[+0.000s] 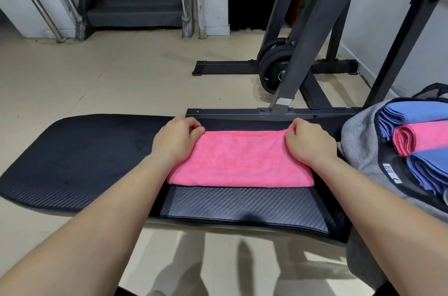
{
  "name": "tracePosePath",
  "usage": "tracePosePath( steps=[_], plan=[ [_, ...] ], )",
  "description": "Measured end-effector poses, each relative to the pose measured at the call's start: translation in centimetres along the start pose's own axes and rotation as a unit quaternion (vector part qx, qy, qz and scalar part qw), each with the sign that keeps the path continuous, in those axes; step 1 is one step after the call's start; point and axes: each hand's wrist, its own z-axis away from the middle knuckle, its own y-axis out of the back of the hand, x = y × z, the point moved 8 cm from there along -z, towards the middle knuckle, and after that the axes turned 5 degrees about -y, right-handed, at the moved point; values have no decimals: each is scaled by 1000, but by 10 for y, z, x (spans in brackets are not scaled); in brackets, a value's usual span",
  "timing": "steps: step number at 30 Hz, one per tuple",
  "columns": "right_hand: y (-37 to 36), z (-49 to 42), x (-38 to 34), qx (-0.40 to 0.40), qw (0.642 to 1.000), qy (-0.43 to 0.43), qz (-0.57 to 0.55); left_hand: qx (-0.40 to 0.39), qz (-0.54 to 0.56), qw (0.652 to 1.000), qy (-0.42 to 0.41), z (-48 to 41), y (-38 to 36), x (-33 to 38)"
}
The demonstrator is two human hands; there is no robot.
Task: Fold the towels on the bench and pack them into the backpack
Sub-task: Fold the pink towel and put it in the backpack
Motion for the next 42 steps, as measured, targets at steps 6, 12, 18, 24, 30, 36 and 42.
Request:
tracePosePath(
  steps=[6, 12, 18, 24, 30, 36, 42],
  plan=[
    [3, -3, -4, 42, 998, -13, 38, 24, -6, 1000, 16, -4, 8, -5],
    [10, 5, -18, 96, 990, 14, 100, 38, -91, 995, 24, 0, 13, 10],
    [-3, 51, -76, 21, 971, 235, 28, 55, -91, 990, -88, 30, -6, 89],
    [-54, 60, -57, -140, 953, 236, 129, -149, -122, 979, -73, 50, -59, 71],
    [-49, 53, -36, -113, 968, 179, 133, -151, -130, 979, -51, 52, -48, 42],
    [-43, 63, -19, -134, 972, 149, 120, -165, -119, 979, -15, 66, -36, 21],
    [-39, 99, -11, -154, 963, 160, 155, -159, -99, 982, -29, 105, -27, 32]
  ],
)
